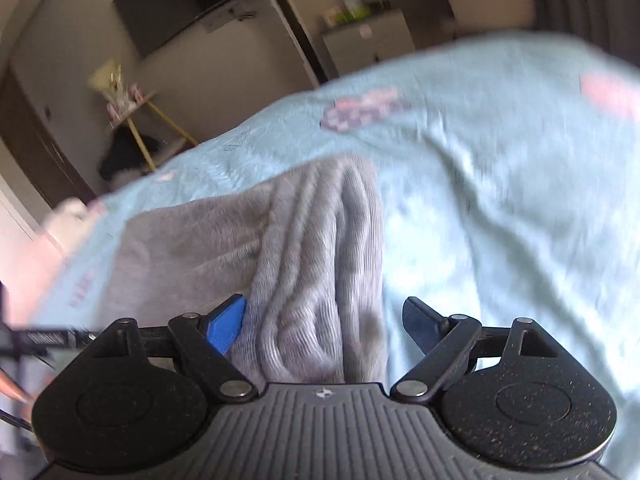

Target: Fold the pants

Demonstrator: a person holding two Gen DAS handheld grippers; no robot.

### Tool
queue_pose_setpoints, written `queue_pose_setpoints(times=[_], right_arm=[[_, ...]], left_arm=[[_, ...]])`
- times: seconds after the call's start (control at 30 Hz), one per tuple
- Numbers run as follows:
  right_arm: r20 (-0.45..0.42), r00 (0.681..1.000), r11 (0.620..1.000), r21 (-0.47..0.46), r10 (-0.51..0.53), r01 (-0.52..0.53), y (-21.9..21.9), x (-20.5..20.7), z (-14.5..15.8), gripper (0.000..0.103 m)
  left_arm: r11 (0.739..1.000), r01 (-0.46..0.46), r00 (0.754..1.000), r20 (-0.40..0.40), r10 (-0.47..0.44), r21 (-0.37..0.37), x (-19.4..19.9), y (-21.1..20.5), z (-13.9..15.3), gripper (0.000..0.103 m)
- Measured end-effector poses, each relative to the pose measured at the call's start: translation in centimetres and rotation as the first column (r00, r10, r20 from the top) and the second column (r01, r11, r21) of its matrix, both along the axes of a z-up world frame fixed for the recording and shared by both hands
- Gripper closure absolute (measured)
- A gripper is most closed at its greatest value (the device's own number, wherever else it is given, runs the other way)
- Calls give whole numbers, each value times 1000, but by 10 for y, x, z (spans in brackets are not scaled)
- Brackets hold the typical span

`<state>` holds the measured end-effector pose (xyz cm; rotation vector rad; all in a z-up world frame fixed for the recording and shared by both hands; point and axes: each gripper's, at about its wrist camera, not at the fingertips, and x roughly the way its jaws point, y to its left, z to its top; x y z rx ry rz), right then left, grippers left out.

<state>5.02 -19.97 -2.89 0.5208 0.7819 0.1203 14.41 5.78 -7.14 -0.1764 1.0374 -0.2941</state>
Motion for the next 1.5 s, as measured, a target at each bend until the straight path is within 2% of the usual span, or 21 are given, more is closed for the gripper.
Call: queue_pose_setpoints(times=[0.1, 0.17, 0.27, 0.37, 0.4, 0.47, 0.5, 0.6, 0.7, 0.77, 0.8, 0.9, 0.97, 1.13, 1.2, 1.23, 1.27, 1.33, 1.4, 1.43, 1.5], right_arm=[[-70, 998, 986, 166, 12, 0, -13, 11, -15, 15], [-103, 994, 978, 209, 35, -12, -15, 22, -26, 11], [-111, 992, 959, 281, 67, -33, -19, 38, -33, 5], [-114, 989, 947, 315, 95, -55, -19, 51, -34, 5], [-108, 989, 945, 320, 102, -62, -19, 53, -35, 6], [-94, 991, 942, 331, 94, -58, -23, 57, -37, 18], [-95, 992, 937, 346, 84, -46, -27, 58, -39, 30], [-91, 992, 916, 397, 91, -48, -34, 63, -46, 31], [-104, 990, 916, 399, 93, -44, -30, 72, -46, 29], [-112, 990, 924, 381, 88, -39, -24, 76, -44, 28], [-117, 990, 931, 363, 75, -28, -21, 78, -42, 29], [-107, 994, 955, 296, 35, -1, -10, 74, -30, 38], [-76, 996, 966, 258, 41, -20, -5, 72, -19, 41], [-1, 999, 968, 249, 39, -37, -4, 85, 17, 43], [28, 999, 975, 219, 16, -21, -6, 94, 33, 42], [27, 1000, 979, 203, 1, -6, -9, 99, 39, 37], [19, 1000, 985, 174, -19, 16, -12, 105, 43, 33], [10, 996, 995, 53, -90, 90, -18, 109, 52, 23], [39, 988, 981, -118, -151, 155, -20, 102, 63, 20], [48, 988, 976, -159, -146, 152, -19, 98, 66, 15], [66, 995, 977, -194, -81, 92, -10, 86, 66, 14]], left_arm=[[998, 6, 999, -49, -9, -67, 5, 1, 0, 3], [991, 4, 997, -72, -13, -132, 12, 1, -4, 3], [983, -37, 995, -97, 19, -178, 24, 3, -10, 3], [970, -60, 993, -116, 34, -236, 36, 6, -13, 3], [964, -73, 992, -120, 43, -255, 39, 7, -12, 6], [944, -88, 992, -118, 53, -319, 43, 9, -11, 12], [937, -89, 992, -116, 52, -339, 44, 9, -11, 12], [943, -71, 992, -123, 33, -325, 50, 8, -21, 15], [958, -21, 995, -102, -8, -285, 57, -3, -22, 12], [964, -20, 995, -98, -6, -264, 60, -10, -20, 18], [966, -32, 995, -96, 8, -257, 60, -10, -19, 38], [948, -96, 992, -113, 65, -304, 61, 0, -16, 64], [939, -94, 993, -93, 66, -330, 57, 6, -9, 70], [921, -51, 999, -8, 52, -386, 60, -5, 25, 71], [926, -61, 998, 6, 69, -373, 69, -13, 37, 68], [933, -80, 996, 5, 87, -352, 74, -16, 41, 63], [938, -112, 993, -4, 117, -327, 81, -18, 42, 52], [952, -170, 985, -14, 172, -253, 83, -18, 40, 47], [974, -171, 985, -15, 171, -147, 77, -20, 37, 41], [981, -164, 986, 5, 165, -104, 70, -22, 34, 41], [987, -150, 986, 66, 154, -66, 48, -23, 29, 37]])
